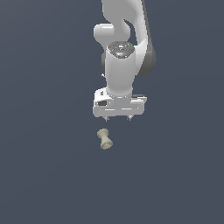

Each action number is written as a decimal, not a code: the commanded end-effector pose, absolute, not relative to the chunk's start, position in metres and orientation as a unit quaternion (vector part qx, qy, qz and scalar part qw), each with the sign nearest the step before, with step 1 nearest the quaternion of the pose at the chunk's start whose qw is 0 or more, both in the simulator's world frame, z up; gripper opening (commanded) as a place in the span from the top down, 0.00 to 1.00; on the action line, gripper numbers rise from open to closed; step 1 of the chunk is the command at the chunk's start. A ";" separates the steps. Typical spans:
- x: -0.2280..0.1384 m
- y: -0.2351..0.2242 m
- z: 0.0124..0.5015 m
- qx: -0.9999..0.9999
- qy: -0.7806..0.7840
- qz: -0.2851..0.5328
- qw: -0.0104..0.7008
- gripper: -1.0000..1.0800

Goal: Pick up the object and move it to a goal position.

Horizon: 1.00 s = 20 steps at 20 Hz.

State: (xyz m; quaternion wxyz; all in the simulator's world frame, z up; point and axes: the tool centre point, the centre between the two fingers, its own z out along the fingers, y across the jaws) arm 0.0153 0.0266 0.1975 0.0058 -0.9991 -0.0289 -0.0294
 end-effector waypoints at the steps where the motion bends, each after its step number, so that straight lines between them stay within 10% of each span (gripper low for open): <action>1: 0.015 0.027 0.198 -0.999 -0.029 -0.029 0.006 0.04; 20: 0.013 0.017 0.191 -1.000 -0.018 -0.020 0.012 0.04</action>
